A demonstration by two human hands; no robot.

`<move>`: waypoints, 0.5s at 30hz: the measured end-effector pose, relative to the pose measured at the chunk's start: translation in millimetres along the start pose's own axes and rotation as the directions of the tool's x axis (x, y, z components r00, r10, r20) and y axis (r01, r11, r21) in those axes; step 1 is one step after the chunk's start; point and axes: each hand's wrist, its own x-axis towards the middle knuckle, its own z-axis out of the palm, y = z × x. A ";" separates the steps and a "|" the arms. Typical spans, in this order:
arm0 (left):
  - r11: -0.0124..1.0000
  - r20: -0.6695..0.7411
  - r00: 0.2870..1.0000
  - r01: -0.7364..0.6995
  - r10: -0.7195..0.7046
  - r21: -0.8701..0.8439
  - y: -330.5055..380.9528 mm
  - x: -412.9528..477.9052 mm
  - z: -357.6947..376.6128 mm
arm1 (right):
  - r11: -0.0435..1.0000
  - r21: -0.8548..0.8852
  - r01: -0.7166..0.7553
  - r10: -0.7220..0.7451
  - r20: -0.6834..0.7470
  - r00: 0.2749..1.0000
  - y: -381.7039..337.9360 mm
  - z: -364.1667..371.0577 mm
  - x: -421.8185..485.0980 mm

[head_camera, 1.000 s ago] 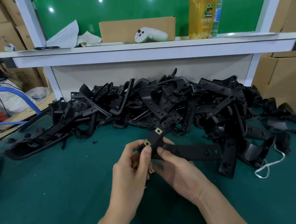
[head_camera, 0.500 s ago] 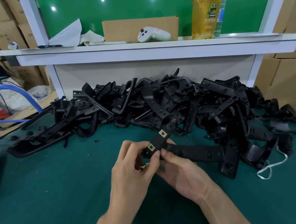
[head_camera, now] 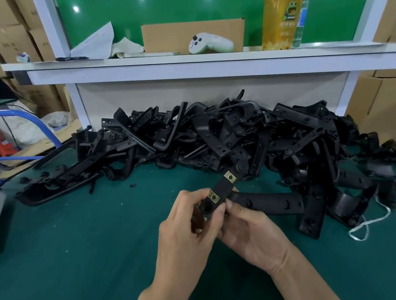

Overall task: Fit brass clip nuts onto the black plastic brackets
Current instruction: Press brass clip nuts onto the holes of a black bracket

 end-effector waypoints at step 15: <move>0.990 0.104 0.985 0.133 -0.137 0.042 -16.4 -2.6 2.4 | 0.972 -0.211 0.100 -0.111 -0.039 0.993 2.9 -5.3 4.4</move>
